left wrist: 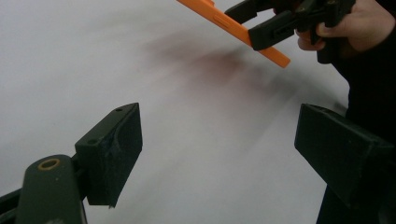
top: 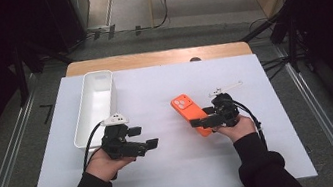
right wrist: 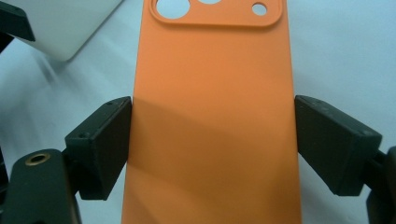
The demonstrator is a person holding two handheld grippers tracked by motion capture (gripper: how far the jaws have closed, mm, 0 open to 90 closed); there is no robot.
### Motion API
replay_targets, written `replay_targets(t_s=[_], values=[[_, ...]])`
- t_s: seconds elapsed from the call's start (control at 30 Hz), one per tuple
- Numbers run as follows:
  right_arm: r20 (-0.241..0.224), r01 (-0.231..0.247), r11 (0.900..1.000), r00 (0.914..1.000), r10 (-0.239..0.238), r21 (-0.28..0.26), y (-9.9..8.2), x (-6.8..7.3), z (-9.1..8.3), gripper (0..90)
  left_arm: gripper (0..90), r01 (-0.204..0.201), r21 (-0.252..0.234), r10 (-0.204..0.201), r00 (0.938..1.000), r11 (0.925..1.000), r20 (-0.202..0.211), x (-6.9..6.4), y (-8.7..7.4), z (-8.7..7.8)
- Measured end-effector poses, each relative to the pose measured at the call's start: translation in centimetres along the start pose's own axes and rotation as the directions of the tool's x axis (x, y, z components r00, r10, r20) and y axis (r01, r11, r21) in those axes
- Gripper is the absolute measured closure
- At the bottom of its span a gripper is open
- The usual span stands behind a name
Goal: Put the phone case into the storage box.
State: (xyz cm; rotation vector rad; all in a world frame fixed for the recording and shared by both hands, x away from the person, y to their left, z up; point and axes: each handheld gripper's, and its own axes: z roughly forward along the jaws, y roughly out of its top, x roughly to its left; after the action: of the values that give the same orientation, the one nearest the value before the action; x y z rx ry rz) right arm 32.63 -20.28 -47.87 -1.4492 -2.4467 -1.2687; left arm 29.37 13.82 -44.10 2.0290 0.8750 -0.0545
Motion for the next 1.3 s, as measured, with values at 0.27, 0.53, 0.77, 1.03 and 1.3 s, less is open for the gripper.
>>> replay_targets(t_s=[0.27,0.53,0.77,1.03,1.3], values=[[0.002,-0.052,0.9984,0.9986,0.052,-0.020,-0.2,0.0,0.1,14.4,15.2,0.017,-0.002,-0.017,0.9997,0.9999,-0.016,0.8,1.2,0.3],[0.006,-0.075,0.9959,0.9971,0.075,-0.051,-0.1,0.5,0.3,14.4,17.9,0.047,0.001,-0.047,0.9983,0.9989,-0.033,1.4,2.1,0.6],[0.005,-0.091,0.9932,0.9958,0.091,-0.073,0.0,0.7,0.5,14.4,17.9,0.051,-0.006,-0.051,0.9980,0.9987,-0.036,1.6,3.1,0.9],[0.004,-0.117,0.9877,0.9930,0.118,-0.104,0.0,0.9,0.5,14.4,20.6,0.056,-0.012,-0.056,0.9964,0.9984,-0.064,1.8,4.1,1.6],[0.015,-0.126,0.9826,0.9914,0.130,-0.136,0.0,1.1,0.5,14.4,20.7,0.094,-0.015,-0.095,0.9931,0.9955,-0.069,2.0,4.9,2.5]])
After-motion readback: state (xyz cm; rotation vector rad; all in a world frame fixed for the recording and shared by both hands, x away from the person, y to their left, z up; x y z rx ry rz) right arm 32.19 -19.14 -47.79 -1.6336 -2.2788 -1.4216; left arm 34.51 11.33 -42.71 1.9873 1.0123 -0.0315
